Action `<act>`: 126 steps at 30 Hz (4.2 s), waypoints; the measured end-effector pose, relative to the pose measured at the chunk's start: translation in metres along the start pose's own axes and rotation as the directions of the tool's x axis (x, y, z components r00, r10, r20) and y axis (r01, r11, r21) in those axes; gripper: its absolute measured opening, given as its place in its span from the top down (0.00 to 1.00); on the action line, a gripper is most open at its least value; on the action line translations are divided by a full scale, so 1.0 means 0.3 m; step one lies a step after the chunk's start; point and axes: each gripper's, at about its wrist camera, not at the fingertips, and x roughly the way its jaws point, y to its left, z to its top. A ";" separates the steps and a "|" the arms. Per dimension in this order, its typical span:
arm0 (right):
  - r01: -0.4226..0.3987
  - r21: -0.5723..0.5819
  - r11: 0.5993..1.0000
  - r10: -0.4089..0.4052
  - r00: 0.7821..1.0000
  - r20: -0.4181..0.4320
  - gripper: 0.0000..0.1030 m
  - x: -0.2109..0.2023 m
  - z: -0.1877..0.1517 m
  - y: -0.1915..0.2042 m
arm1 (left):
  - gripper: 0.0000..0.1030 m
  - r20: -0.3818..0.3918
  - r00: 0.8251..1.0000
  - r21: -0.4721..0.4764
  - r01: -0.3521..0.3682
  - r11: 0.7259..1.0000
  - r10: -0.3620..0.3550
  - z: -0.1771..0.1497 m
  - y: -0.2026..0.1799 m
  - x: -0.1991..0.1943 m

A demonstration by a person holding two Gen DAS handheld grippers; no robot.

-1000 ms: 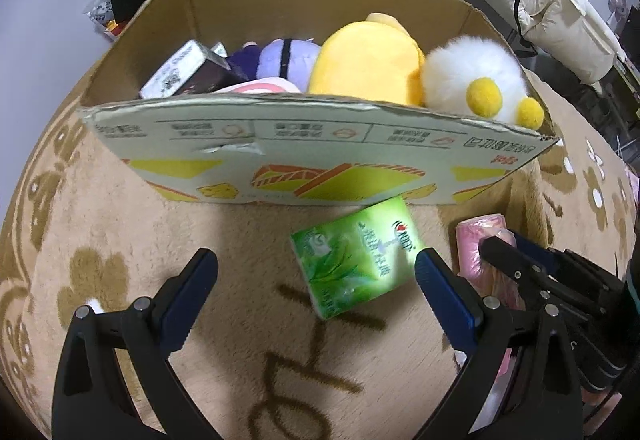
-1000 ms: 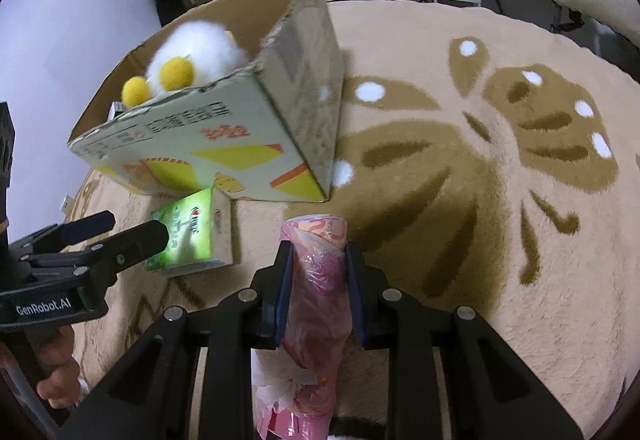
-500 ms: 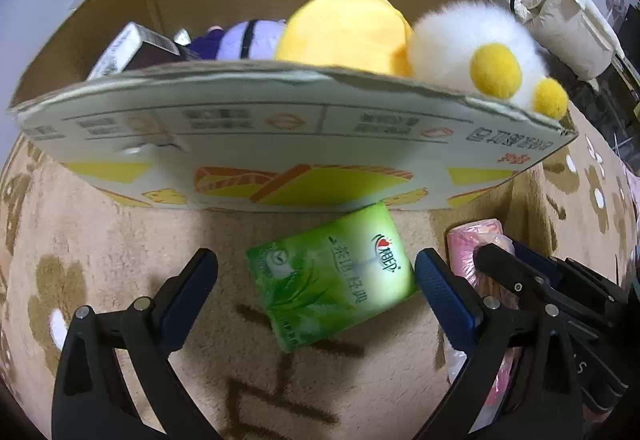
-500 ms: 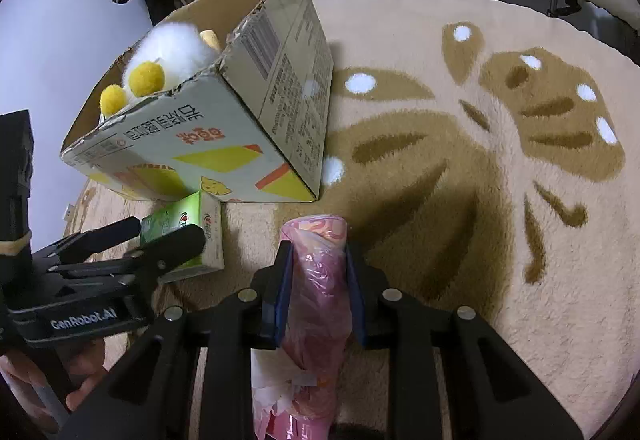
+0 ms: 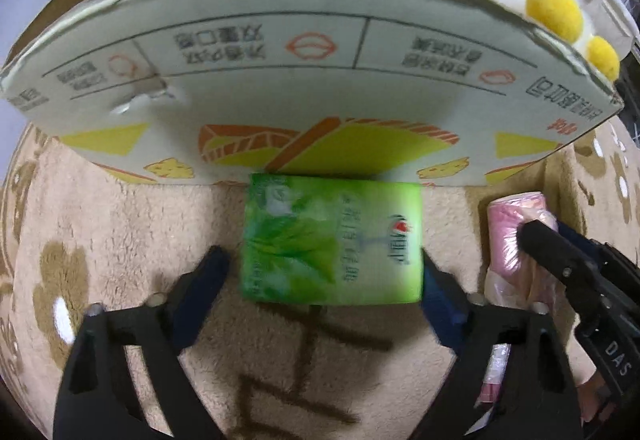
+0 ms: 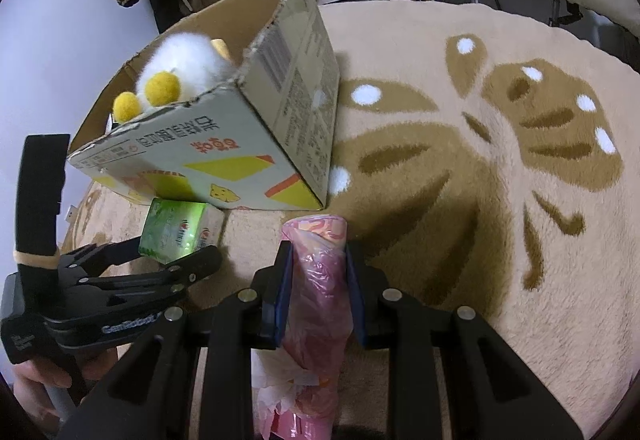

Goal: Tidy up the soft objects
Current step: 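Grasp the green tissue pack with the left tool while the right tool grasps the pink bag, then lift the green tissue pack with the left tool while the right tool lifts the pink bag into the box, then open both tools and withdraw them from the box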

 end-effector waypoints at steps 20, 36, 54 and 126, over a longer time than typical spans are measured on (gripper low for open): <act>-0.022 -0.090 0.996 0.042 0.974 0.225 0.75 -0.203 0.027 0.081 | 0.29 0.215 0.960 -0.041 -0.176 0.983 0.181 -0.144 0.028 -0.248; -0.052 -0.185 0.981 0.124 0.906 0.405 0.85 -0.473 0.082 0.195 | 0.29 0.444 0.855 -0.087 -0.257 0.962 0.269 -0.146 0.124 -0.606; -0.038 -0.307 0.951 0.189 0.855 0.482 0.85 -0.536 0.340 0.406 | 0.29 0.494 0.831 -0.067 -0.256 0.964 0.255 0.063 0.134 -0.673; 0.041 -0.234 0.971 0.098 0.830 0.549 0.00 -0.703 0.032 0.270 | 0.01 0.674 0.698 -0.166 -0.178 0.970 0.244 -0.268 0.260 -1.001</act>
